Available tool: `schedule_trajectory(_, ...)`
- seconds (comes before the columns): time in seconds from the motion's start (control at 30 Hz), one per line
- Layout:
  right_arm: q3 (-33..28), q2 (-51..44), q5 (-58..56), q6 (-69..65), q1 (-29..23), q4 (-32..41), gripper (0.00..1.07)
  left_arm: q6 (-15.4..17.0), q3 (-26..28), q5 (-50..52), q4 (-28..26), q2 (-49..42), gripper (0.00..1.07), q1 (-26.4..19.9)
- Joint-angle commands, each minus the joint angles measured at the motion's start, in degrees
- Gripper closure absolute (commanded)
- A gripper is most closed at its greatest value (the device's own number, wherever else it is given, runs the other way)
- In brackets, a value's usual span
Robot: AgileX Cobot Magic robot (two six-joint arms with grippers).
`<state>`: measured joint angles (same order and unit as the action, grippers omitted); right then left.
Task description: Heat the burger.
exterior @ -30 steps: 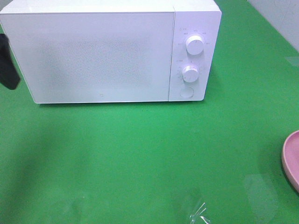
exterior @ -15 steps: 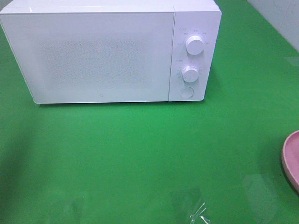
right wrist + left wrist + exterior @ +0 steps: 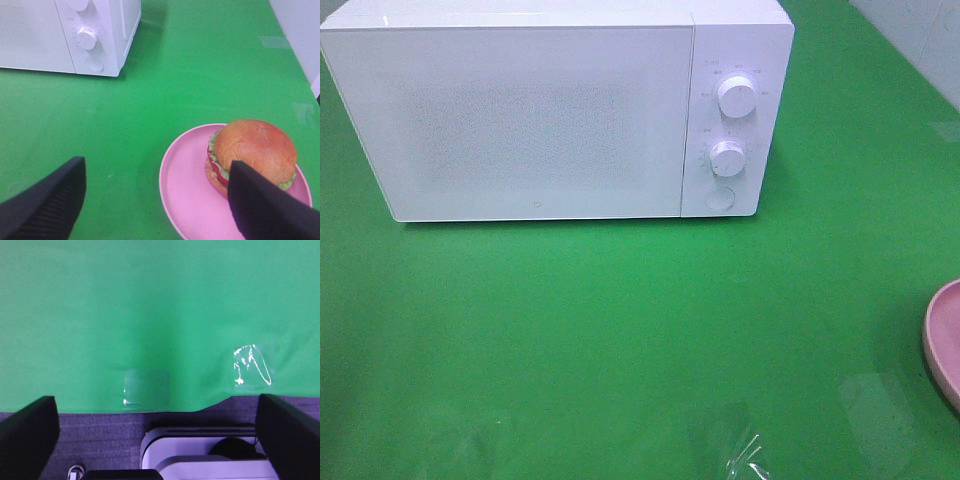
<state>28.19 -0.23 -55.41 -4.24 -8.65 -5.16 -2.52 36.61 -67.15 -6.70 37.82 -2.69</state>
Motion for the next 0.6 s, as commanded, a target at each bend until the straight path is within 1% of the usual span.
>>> schedule_trajectory(0.03, -0.1, -1.5, 0.4, 0.0, 0.1, -0.2, 0.34, -0.2, -2.6, 1.2, -0.1, -4.5, 0.07, -0.2)
schedule_trajectory(0.07, -0.1, -1.5, 0.4, 0.0, 0.1, -0.2, 0.34, -0.2, -3.8, 1.5, -0.1, -6.6, 0.07, -0.2)
schedule_trajectory(0.1, -0.1, -1.5, 0.4, 0.0, 0.1, -0.2, 0.34, -0.2, -5.2, 2.3, -0.1, -11.0, 0.07, -0.2)
schedule_trajectory(0.13, -0.1, -1.5, 0.4, 0.0, 0.1, -0.2, 0.34, -0.2, -5.2, 2.3, -0.1, -11.0, 0.07, -0.2)
schedule_trajectory(0.17, -0.1, -1.5, 0.4, 0.0, 0.1, -0.2, 0.34, -0.2, -5.2, 4.9, 0.0, -15.2, 0.07, -0.2)
schedule_trajectory(0.2, -0.1, -1.5, 0.4, 0.0, 0.1, -0.2, 0.34, -0.2, -5.2, 4.9, 0.0, -15.2, 0.07, -0.2)
schedule_trajectory(0.23, -0.1, -1.5, 0.4, 0.0, 0.1, -0.2, 0.34, -0.2, -5.5, 5.6, 0.3, -17.6, 0.07, -0.2)
schedule_trajectory(0.27, -0.1, -1.5, 0.4, 0.0, 0.1, -0.2, 0.34, -0.2, -6.3, 5.5, 0.7, -22.2, 0.07, -0.2)
schedule_trajectory(0.3, -0.1, -1.5, 0.4, 0.0, 0.1, -0.2, 0.34, -0.2, -6.3, 5.5, 0.7, -22.2, 0.07, -0.2)
schedule_trajectory(0.33, -0.1, -1.5, 0.4, 0.0, 0.1, -0.2, 0.34, 0.1, -6.9, 5.8, 1.1, -26.9, 0.07, -0.2)
schedule_trajectory(0.43, -0.1, -1.5, 0.4, 0.0, 0.1, -0.2, 0.34, 0.1, -6.9, 5.8, 1.3, -29.1, 0.07, -0.2)
schedule_trajectory(0.5, -0.1, -1.5, 0.4, 0.0, 0.1, -0.2, 0.34, 0.1, -6.9, 5.8, 1.4, -35.2, 0.07, -0.2)
schedule_trajectory(0.6, -0.1, -1.5, 0.4, 0.0, 0.1, -0.2, 0.34, 0.1, -6.9, 5.8, 1.4, -37.5, 0.07, -0.2)
